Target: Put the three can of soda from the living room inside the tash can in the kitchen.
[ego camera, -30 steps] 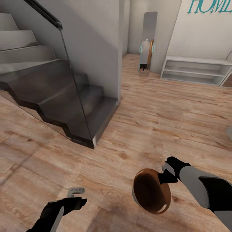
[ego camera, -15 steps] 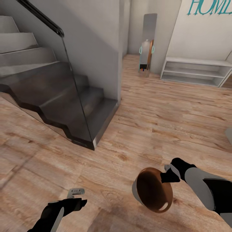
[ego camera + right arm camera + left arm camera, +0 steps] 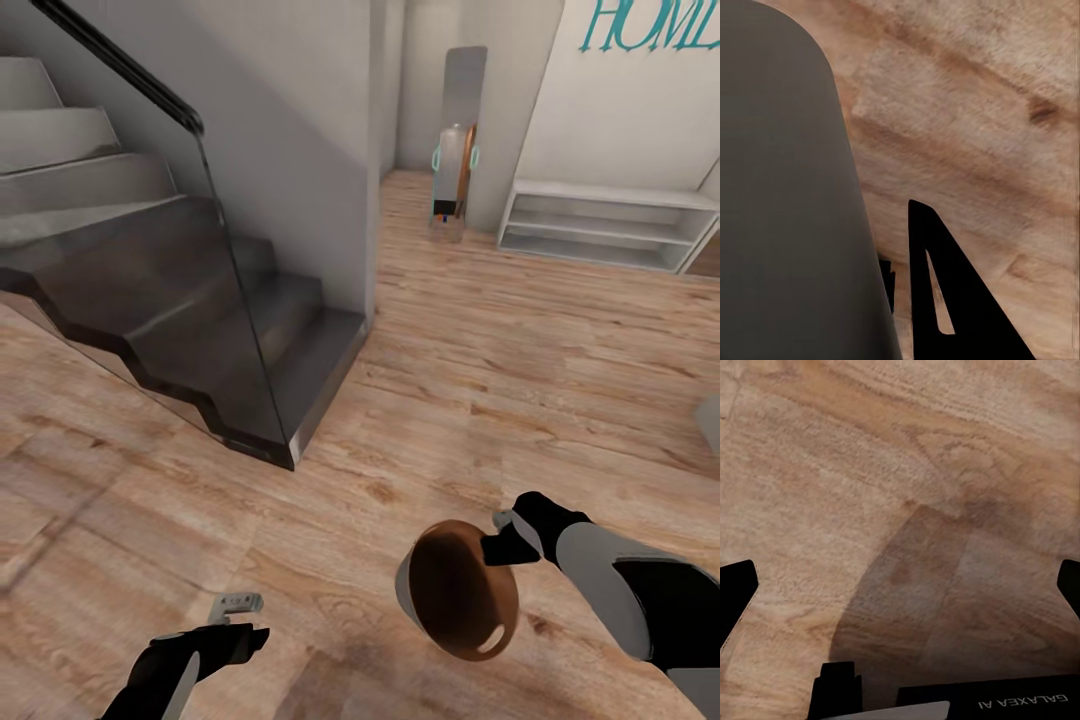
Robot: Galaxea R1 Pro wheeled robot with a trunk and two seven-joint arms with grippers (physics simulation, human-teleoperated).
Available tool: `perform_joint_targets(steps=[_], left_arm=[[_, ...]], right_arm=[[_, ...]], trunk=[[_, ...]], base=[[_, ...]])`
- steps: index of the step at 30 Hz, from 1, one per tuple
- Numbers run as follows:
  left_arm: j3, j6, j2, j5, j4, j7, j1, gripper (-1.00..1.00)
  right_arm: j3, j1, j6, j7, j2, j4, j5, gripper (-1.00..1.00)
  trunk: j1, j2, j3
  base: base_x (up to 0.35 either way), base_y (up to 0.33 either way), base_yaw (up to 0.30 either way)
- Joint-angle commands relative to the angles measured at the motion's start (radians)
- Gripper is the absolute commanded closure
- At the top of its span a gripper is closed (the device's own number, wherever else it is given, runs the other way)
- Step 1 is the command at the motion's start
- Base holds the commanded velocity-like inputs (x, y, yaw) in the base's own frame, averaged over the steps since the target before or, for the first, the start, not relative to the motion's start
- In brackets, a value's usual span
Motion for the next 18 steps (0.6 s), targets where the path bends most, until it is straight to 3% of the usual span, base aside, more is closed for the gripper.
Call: perform_joint_targets(steps=[1,9,12,13,16,18], left_arm=[[0.000,-0.001,0.000,-0.002,0.000,0.001,0.000,-1.00],[-0.002,-0.001,-0.002,-0.003,-0.006,0.024,-0.002,-1.00],[-0.004,0.004,-0.004,-0.001,-0.018,0.060,-0.024,-1.00],[-0.009,0.008,-0.008,0.000,-0.028,0.115,-0.058,-1.00],[-0.011,0.005,-0.009,0.000,-0.030,0.152,-0.068,-1.00],[-0.009,-0.004,-0.008,0.001,-0.026,0.197,-0.074,-1.00]], right_arm=[[-0.013,0.001,0.002,0.002,0.004,-0.002,-0.009,1.00],[0.018,0.002,0.003,0.005,0.038,-0.003,0.013,1.00],[0.020,0.003,0.004,0.005,0.049,-0.003,0.021,1.00],[0.022,0.003,0.005,0.005,0.053,-0.001,0.023,1.00],[0.023,0.003,0.005,0.003,0.056,0.002,0.025,1.00],[0.025,0.006,0.004,-0.041,0.076,0.007,0.053,1.00]], trunk=[[-0.004,0.007,0.003],[-0.035,0.063,0.028],[-0.046,0.084,0.038],[-0.050,0.091,0.041],[-0.061,0.112,0.050],[-0.069,0.126,0.057]], base=[[0.000,0.000,0.000],[0.000,0.000,0.000],[0.000,0.000,0.000],[0.000,0.000,0.000],[0.000,0.000,0.000],[0.000,0.000,0.000]])
